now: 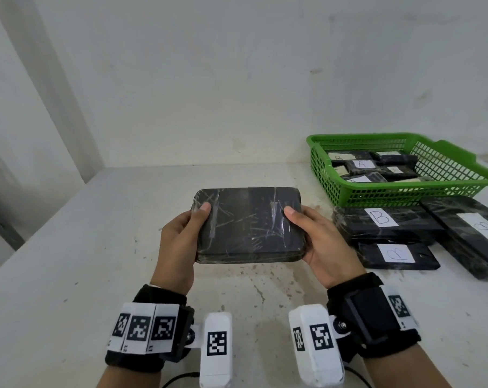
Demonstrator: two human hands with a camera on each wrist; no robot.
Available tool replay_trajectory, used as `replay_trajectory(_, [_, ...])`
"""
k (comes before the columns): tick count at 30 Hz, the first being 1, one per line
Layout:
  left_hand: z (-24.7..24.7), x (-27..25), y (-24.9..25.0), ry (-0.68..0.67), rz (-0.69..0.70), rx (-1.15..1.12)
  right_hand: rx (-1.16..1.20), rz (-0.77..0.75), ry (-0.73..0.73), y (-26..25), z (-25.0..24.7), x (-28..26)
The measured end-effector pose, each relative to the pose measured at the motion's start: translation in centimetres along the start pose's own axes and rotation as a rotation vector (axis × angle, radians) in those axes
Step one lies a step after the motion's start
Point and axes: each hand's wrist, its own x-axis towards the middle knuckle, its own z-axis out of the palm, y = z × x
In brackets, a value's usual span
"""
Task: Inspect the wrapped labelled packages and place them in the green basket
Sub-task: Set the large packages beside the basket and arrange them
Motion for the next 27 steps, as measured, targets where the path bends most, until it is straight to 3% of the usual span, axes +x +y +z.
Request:
replay_trajectory(9, [0.2, -0.4, 0.3, -0.022, 0.06, -0.012, -0.017, 0.014, 0.001, -0.1, 0.3, -0.2])
replay_trajectory(14, [0.0, -0.2, 0.3, -0.013, 0.02, -0.039, -0.012, 0.033, 0.003, 0.0, 0.1, -0.1])
replay_trajectory(24, [0.7, -0.9, 0.4, -0.151, -0.037, 0.042, 0.034, -0.049, 0.09, -0.3, -0.1, 0.0])
replay_trajectory(27, [0.9, -1.0, 0.5, -0.121, -0.065, 0.014, -0.013, -0.067, 0.075, -0.2, -0.1, 0.0])
